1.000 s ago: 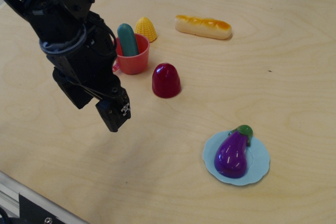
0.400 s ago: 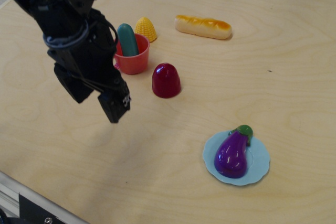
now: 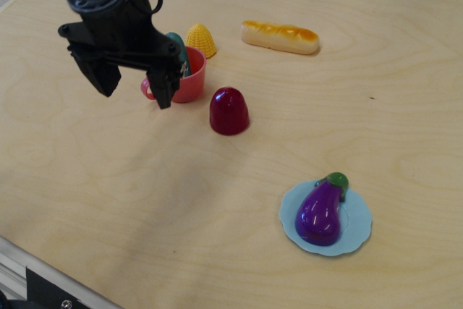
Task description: Take cucumber out of cup
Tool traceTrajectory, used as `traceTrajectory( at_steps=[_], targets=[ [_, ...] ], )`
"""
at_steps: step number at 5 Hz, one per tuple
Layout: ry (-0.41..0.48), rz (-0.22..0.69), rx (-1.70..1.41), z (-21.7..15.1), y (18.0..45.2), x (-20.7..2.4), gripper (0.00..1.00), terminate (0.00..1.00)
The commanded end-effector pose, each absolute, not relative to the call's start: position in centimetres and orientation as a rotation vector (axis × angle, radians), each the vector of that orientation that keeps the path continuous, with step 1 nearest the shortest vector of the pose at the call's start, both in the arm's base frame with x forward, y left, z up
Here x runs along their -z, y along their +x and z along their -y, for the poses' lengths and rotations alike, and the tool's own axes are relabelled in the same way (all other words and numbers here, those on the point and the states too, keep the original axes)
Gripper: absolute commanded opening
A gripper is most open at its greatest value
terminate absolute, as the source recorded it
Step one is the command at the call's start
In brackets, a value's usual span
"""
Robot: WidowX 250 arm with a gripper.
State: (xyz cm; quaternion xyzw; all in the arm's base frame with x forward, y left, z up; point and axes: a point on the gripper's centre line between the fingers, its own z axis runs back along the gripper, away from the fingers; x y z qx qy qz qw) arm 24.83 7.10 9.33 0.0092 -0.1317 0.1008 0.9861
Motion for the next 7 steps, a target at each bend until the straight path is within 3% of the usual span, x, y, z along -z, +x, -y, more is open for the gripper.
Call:
traceTrajectory(
  at_steps=[1,3,5,6,7],
  targets=[
    [0.013,0.376,-0.272,-9.2,31.2,-10.9,1.00,0.00],
    [0.015,0.356,-0.313,-11.3,35.1,-10.1,1.00,0.00],
    [-0.003,0.288,-0.317,-11.6,36.2,-7.5,1.00,0.00],
    [-0.006,0.270,-0.313,-11.6,35.9,-7.3,1.00,0.00],
    [-0.006,0.250,-0.308,-11.6,36.1,-6.9,0.00,0.00]
  ],
)
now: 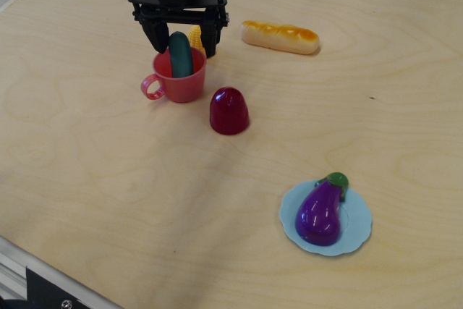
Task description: Take cucumber out of cup
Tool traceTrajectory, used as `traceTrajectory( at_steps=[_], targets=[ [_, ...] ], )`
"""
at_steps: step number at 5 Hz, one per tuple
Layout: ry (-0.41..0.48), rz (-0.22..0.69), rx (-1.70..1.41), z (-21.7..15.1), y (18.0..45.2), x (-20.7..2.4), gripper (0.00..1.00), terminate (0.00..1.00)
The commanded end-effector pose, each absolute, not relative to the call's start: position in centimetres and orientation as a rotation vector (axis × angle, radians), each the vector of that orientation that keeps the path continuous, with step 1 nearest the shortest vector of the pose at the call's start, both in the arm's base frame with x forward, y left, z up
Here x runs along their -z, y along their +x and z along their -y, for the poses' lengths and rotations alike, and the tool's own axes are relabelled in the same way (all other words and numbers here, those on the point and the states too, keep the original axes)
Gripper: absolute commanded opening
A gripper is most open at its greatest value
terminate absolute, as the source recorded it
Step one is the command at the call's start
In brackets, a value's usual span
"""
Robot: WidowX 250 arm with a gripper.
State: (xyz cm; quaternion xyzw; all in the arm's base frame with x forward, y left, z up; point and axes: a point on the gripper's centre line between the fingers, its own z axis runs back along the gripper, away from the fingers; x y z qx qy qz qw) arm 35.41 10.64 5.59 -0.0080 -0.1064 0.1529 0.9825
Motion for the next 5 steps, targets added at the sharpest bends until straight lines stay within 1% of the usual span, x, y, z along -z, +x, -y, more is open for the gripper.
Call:
traceTrajectory(
  at_steps=[1,2,3,4,5],
  targets=[
    [-0.012,0.252,-0.322,-11.9,36.0,-6.9,0.00,0.00],
    [-0.005,0.240,-0.326,-11.9,36.0,-6.8,0.00,0.00],
    [-0.006,0.240,-0.324,-11.7,35.3,-8.3,0.00,0.00],
    [0.018,0.279,-0.329,-11.3,34.5,-10.6,0.00,0.00],
    [0.044,0.331,-0.309,-10.9,34.2,-12.2,0.00,0.00]
  ],
)
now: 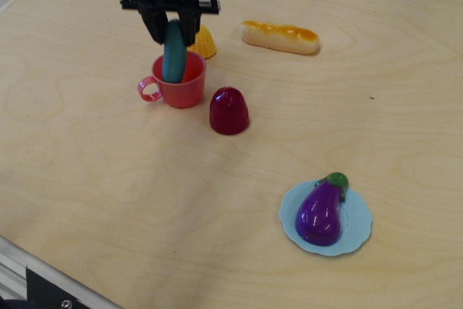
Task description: Take cucumber out of cup
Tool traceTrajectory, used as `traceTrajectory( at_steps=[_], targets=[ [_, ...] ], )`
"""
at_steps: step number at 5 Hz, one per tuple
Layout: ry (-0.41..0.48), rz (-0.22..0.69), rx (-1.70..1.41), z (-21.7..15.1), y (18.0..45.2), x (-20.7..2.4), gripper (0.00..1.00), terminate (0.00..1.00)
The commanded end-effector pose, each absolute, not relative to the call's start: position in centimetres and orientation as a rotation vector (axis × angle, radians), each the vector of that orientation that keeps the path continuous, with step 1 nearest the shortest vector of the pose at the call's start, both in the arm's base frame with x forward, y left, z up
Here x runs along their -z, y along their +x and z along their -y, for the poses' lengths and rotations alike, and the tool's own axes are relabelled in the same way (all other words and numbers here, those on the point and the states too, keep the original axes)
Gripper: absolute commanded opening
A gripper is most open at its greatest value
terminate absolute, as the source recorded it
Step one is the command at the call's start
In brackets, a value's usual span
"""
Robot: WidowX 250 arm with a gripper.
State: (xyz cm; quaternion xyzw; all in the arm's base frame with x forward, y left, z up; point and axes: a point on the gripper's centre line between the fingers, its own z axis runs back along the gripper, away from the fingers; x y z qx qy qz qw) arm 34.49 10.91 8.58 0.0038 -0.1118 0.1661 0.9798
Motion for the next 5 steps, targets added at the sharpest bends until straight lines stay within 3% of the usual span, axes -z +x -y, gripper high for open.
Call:
traceTrajectory(
  at_steps=[1,3,4,5],
  targets=[
    [0.076,0.399,-0.275,-9.8,34.3,-13.8,0.00,0.00],
    [-0.007,0.420,-0.117,-2.5,35.9,-15.0,0.00,0.00],
    [-0.088,0.382,-0.096,-0.1,36.4,-13.0,0.00,0.00],
    [-0.141,0.313,-0.007,2.1,37.3,-9.4,0.00,0.00]
  ],
)
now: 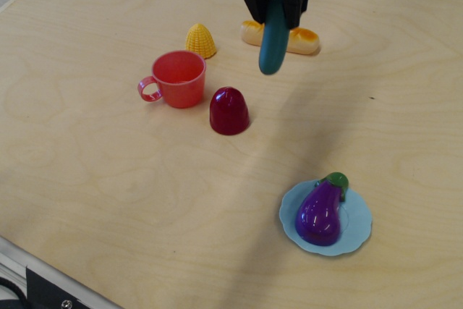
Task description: Take cucumber out of cup
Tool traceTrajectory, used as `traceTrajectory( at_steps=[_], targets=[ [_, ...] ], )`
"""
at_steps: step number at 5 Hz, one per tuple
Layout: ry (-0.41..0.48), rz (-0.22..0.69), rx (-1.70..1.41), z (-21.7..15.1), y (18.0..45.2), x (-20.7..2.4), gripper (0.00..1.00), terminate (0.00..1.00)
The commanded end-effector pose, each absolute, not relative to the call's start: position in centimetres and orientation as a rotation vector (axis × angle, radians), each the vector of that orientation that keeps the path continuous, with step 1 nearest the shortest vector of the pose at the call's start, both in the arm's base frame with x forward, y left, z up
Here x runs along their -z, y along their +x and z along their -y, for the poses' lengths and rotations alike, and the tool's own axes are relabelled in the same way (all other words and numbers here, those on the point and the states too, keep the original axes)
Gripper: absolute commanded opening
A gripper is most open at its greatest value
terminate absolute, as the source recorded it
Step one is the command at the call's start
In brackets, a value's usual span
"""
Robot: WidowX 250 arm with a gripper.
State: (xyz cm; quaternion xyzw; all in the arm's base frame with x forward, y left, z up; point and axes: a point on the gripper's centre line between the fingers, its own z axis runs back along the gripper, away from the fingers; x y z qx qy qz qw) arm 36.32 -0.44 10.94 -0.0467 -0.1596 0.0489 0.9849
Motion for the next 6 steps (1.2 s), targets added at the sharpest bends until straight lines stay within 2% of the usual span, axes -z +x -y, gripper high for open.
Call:
traceTrajectory(
  at_steps=[1,4,5,6],
  targets=[
    [-0.161,0.271,0.019,3.3,37.7,-7.2,0.00,0.00],
    [-0.147,0.228,0.020,3.2,37.5,-5.4,0.00,0.00],
    [-0.144,0.214,0.026,3.0,37.7,-4.8,1.00,0.00],
    [-0.111,0.214,0.033,3.0,37.7,-4.7,1.00,0.00]
  ],
)
